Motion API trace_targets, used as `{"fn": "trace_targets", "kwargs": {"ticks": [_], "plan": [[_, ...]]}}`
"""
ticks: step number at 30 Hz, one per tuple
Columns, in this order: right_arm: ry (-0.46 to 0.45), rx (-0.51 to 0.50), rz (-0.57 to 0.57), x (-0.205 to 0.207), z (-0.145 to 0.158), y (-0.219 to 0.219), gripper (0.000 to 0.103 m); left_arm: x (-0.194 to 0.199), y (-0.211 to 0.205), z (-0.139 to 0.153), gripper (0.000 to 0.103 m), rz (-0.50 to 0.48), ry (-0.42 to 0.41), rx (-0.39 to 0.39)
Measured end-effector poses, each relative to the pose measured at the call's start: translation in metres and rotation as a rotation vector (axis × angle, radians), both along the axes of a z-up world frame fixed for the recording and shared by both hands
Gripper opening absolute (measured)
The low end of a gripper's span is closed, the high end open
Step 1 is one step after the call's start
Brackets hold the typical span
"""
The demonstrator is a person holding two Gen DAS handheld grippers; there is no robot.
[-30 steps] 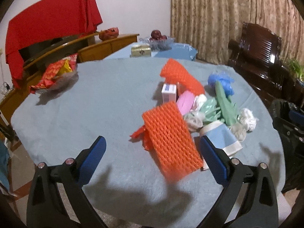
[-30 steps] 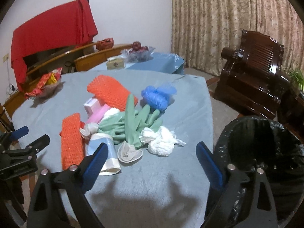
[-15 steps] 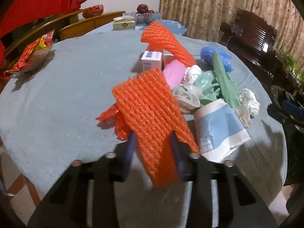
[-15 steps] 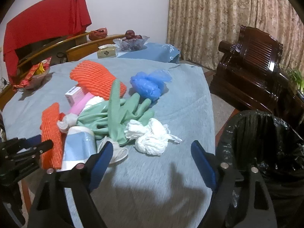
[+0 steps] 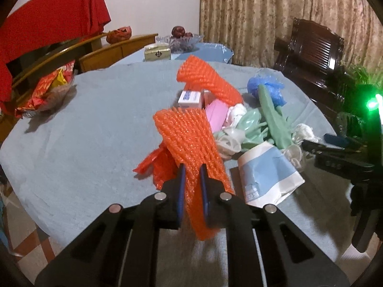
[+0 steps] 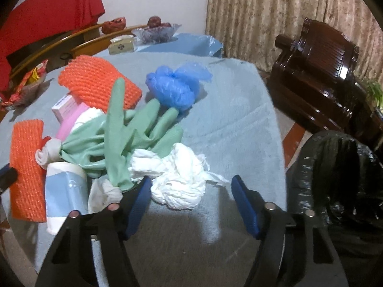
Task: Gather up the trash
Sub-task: 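Carry the orange net over the bin with the left tool and release it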
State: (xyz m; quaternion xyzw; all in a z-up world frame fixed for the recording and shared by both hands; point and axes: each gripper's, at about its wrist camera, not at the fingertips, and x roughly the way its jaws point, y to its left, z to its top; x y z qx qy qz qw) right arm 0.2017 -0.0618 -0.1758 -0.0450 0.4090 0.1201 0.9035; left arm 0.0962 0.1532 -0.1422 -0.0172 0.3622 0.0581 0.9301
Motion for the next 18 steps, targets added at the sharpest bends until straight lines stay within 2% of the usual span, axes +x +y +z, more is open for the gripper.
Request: {"fn": "trace_targets", "kwargs": {"ticks": [2, 4, 7, 18], "plan": [[0.014, 0.02, 0.026, -0.001, -0.002, 0.002, 0.053, -0.002, -0.002, 0.005, 0.011, -0.003, -0.01, -0.003], [0.018, 0.035, 0.056, -0.004, 0.0, 0.005, 0.036, -0.004, -0.004, 0.01, 0.011, -0.007, -0.021, -0.003], [0.013, 0.059, 0.071, -0.009, 0.005, 0.004, 0.027, -0.006, -0.011, 0.017, 0.011, -0.017, -0.04, -0.004], [-0.158, 0.157, 0.045, -0.048, 0.083, -0.032, 0.026, -0.012, -0.041, 0.057, 0.011, -0.078, -0.125, -0.023]]}}
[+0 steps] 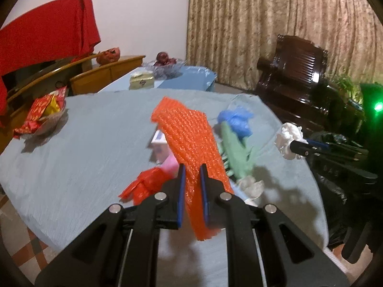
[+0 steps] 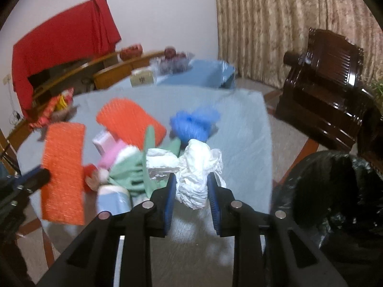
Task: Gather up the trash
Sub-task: 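Carry the orange net over the bin with the left tool and release it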
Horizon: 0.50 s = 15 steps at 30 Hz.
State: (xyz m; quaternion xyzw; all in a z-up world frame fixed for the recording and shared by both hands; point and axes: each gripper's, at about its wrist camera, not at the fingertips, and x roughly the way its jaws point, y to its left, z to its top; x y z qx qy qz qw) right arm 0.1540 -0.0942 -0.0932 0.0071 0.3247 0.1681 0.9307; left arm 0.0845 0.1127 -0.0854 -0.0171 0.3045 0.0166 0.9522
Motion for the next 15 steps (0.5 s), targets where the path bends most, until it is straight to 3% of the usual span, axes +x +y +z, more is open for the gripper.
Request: {"fn": "trace_targets", "kwargs": {"ticks": [6, 15], "plan": [[-0.051, 0.031, -0.069, -0.021, 0.03, -0.039, 0.026, 0.001, -0.037, 0.016, 0.011, -0.088, -0.03, -0.001], [-0.078, 0.008, -0.221, -0.043, 0.042, -0.115, 0.026, 0.01, -0.11, 0.025, 0.011, -0.253, -0.045, -0.012]]}}
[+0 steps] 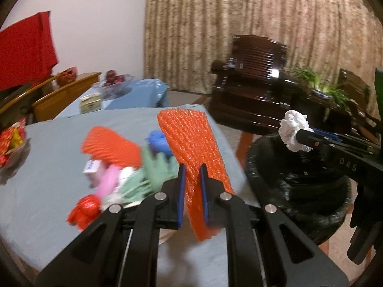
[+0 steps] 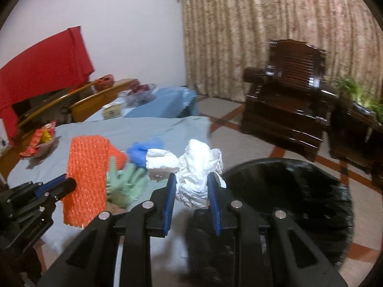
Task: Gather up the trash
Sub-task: 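Carry the orange net over the bin with the left tool and release it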
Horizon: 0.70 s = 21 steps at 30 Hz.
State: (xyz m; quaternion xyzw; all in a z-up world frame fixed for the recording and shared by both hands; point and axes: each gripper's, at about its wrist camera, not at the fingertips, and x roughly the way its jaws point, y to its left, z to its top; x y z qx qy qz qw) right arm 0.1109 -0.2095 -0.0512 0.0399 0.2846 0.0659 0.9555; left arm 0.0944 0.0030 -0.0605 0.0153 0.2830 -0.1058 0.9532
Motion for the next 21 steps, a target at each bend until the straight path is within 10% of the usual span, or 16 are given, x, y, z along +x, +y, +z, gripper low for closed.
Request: {"fn": "trace_targets", "kwargs": {"ticks": [15, 18, 21], "plan": [[0.057, -0.035, -0.224, -0.014, -0.026, -0.099, 0.031, 0.039, -0.13, -0.007, 0.012, -0.258, 0.033, -0.025], [0.073, -0.047, -0.252, -0.017, -0.033, -0.11, 0.034, 0.045, -0.147, -0.013, 0.016, -0.295, 0.044, -0.024], [0.072, -0.044, -0.277, -0.021, -0.035, -0.118, 0.056, 0.05, -0.156, -0.02, 0.042, -0.316, 0.063, -0.024]]}}
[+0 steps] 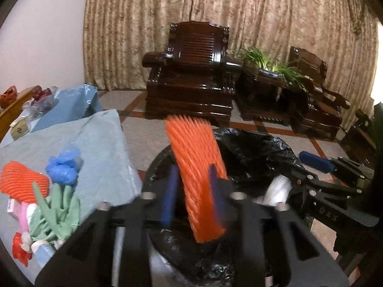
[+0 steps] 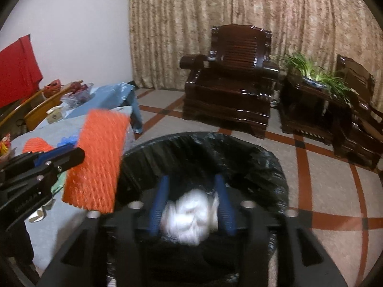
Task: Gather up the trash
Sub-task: 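Carry the orange net over the bin with the left tool and release it, then grasp the red plastic bag with the left tool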
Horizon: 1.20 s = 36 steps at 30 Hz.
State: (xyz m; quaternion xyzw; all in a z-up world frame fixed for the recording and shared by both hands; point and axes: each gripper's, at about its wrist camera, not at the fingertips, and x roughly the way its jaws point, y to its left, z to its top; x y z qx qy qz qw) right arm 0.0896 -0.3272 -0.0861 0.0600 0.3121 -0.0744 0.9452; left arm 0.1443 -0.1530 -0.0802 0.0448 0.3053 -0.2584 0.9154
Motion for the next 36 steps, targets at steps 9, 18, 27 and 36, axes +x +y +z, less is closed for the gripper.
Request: {"fn": "trace_targets", "kwargs": {"ticks": [9, 18, 27, 36], "plan": [[-0.046, 0.007, 0.011, -0.013, 0.01, 0.009, 0.097, -0.004, 0.039, 0.002, 0.081, 0.08, -0.016, -0.004], [-0.048, 0.058, 0.132, -0.001, 0.014, 0.064, 0.097, -0.025, 0.117, 0.009, 0.091, 0.24, -0.036, 0.009], [-0.038, 0.065, 0.294, 0.018, 0.005, 0.147, 0.097, -0.037, 0.211, -0.001, 0.091, 0.437, -0.04, 0.058], [-0.022, 0.031, 0.395, 0.035, -0.013, 0.21, 0.097, -0.043, 0.279, -0.017, 0.091, 0.573, -0.018, 0.083]]}}
